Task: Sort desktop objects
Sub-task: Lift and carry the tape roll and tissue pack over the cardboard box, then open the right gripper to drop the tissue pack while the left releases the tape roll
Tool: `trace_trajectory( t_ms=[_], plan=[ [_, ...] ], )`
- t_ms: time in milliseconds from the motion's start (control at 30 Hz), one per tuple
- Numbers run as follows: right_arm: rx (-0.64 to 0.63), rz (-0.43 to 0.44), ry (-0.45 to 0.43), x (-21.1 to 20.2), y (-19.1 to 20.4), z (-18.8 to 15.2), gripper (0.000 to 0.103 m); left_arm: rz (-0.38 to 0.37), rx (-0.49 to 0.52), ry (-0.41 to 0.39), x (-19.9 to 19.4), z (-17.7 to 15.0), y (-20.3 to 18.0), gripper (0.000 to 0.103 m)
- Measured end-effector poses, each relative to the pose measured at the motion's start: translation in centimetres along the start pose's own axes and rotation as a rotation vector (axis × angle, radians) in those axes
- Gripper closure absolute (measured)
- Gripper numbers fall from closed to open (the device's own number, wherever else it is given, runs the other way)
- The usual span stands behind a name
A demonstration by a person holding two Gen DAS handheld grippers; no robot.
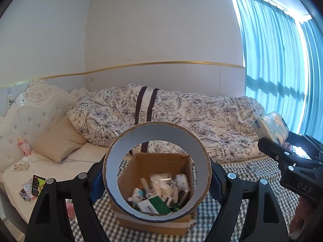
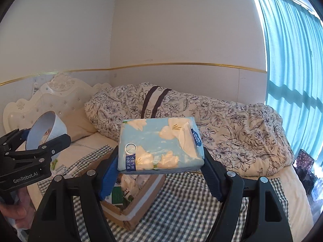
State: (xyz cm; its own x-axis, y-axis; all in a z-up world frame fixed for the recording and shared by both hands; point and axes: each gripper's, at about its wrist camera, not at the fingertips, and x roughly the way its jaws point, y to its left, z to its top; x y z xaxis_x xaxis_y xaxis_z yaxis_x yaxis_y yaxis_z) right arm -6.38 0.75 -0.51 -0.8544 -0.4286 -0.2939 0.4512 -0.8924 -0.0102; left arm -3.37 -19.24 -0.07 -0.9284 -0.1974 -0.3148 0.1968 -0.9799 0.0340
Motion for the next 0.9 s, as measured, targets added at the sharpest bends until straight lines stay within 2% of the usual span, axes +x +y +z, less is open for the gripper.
trace_trajectory(
  t_ms=[333,633,900],
  plan=[
    [-0.035,0.04,0.034,3.9,2.2,0.4,0.029,0.019,-0.018,0.031,3.3,-0.6,2.5,0.02],
    [-0.06,0.072,0.094,8.8,3.9,-1.0,0.029,0.046,-0.057,0.106,7.8,-2.4,5.4,0.02],
    [-0.084,0.111,0.146,13.2,5.5,-2.1,0.029,0.04,-0.085,0.192,12.1,-4.0,7.3,0.02]
  ],
)
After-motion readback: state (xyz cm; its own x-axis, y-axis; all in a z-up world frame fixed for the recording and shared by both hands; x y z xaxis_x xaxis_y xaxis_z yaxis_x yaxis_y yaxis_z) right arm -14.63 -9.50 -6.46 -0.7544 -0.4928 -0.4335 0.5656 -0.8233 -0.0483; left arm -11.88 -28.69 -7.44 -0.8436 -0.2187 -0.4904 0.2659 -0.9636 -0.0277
